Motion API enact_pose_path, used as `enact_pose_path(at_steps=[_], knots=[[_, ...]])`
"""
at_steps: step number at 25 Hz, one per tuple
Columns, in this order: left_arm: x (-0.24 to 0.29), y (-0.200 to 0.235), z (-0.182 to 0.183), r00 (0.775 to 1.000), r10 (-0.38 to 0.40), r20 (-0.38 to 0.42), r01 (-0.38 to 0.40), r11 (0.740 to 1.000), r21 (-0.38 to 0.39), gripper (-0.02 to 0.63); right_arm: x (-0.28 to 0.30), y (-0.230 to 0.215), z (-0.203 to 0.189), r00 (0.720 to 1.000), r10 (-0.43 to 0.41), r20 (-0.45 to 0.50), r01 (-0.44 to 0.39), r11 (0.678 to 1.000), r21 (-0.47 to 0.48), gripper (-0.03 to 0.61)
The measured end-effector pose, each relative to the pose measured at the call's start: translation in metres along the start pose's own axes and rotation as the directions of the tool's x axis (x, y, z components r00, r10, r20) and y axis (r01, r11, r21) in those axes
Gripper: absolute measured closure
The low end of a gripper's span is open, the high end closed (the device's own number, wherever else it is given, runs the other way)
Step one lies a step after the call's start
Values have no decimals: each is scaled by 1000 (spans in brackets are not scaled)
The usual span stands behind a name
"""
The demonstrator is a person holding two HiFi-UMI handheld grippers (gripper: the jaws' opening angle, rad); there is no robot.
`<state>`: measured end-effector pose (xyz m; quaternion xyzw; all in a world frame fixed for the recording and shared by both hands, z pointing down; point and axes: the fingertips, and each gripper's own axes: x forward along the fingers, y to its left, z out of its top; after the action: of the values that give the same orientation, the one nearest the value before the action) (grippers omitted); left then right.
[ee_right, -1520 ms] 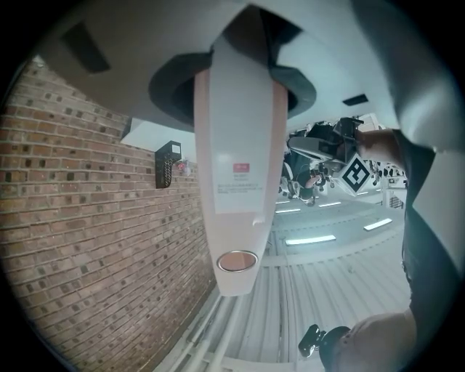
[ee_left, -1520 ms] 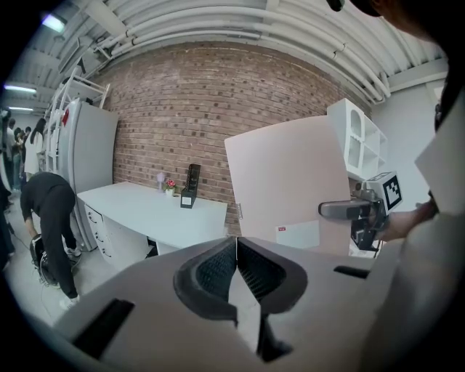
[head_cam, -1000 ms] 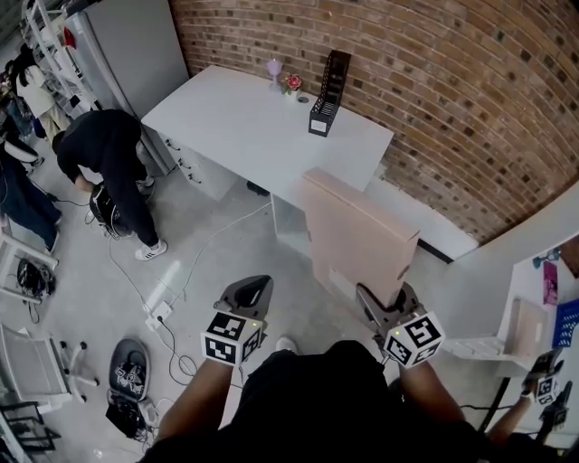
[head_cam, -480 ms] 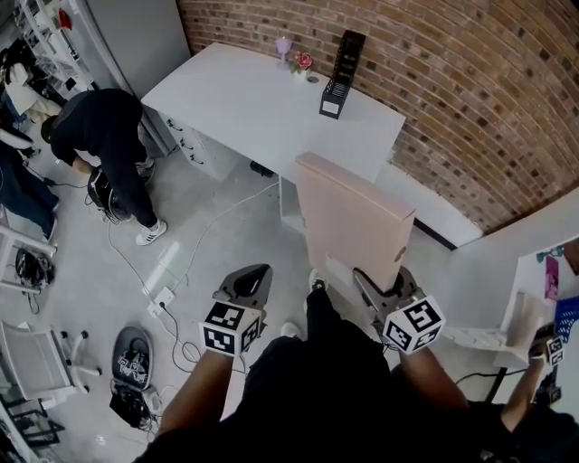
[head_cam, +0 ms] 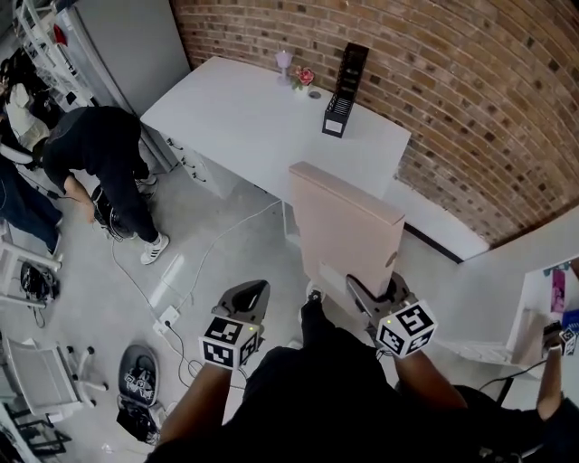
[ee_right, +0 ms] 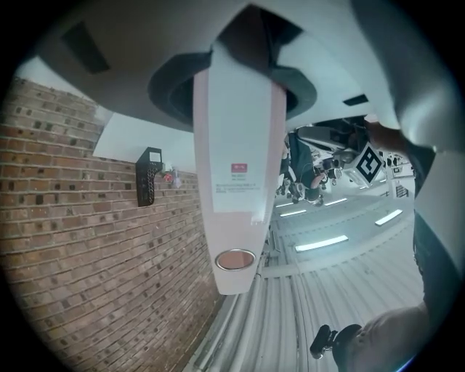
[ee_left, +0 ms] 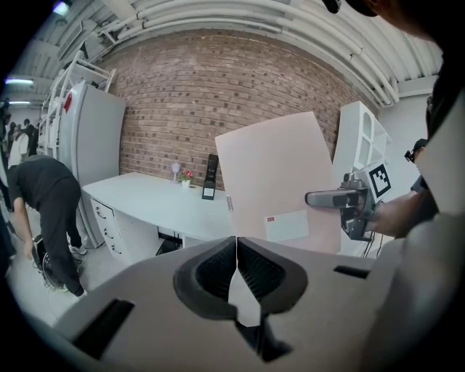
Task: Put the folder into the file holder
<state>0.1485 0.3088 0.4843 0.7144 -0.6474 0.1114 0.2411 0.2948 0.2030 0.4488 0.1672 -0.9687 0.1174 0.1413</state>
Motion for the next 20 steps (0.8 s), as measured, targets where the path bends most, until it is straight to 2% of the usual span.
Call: enact_pose_path(at_steps=[5, 10, 16, 20], knots=[[42, 28, 35, 1000, 4, 7, -4, 1000, 28, 607, 32, -39, 18, 1000, -7, 16, 7, 1000, -10, 403], [88, 52, 87, 1000, -8, 21, 7, 999, 43, 607, 66, -87, 51, 999, -33, 39, 33, 999, 3, 403], [154, 76, 141, 998, -3, 57, 0, 999, 54, 607, 100, -151, 87, 997, -39, 66, 41, 999, -33, 403], [189, 83, 161, 998, -15, 58, 10, 997, 72, 607, 125, -187, 98, 996, -45, 73, 46, 999, -13, 403]])
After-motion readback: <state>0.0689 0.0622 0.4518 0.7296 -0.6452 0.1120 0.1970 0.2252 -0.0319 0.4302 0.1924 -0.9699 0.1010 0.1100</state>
